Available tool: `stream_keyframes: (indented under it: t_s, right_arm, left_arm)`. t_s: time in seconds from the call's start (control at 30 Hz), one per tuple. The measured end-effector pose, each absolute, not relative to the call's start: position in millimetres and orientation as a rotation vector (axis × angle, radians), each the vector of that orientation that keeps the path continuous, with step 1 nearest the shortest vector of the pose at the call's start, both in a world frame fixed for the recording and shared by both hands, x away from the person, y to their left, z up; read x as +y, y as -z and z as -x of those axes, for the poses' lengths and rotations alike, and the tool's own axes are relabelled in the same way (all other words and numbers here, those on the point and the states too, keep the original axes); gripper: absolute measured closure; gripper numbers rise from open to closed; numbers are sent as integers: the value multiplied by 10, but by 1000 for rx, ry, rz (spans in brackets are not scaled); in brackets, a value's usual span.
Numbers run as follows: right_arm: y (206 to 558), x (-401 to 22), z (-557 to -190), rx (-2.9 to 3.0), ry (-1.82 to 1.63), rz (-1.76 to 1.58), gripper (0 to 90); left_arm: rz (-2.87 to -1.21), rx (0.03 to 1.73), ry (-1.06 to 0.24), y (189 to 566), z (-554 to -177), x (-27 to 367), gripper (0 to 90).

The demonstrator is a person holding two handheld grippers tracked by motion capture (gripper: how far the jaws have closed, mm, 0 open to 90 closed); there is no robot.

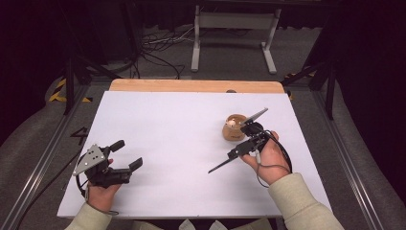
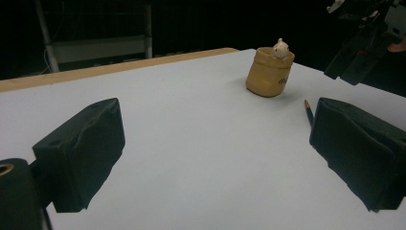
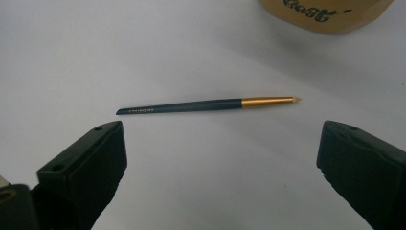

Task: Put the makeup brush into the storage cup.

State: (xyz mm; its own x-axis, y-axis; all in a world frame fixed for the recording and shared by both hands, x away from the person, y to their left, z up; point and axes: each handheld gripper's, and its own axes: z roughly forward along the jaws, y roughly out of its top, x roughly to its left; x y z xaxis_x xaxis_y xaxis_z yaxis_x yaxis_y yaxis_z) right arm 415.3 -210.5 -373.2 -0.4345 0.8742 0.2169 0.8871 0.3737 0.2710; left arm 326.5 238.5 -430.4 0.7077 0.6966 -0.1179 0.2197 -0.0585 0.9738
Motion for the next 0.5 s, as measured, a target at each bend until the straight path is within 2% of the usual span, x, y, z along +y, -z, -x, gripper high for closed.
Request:
stream_keyframes:
  t_s: [0.5]
  right_arm:
    - [3788, -2001, -4202, -2592, 479, 1656, 29]
  left_arm:
    - [-1626, 782, -463, 4307, -3286, 2383, 61]
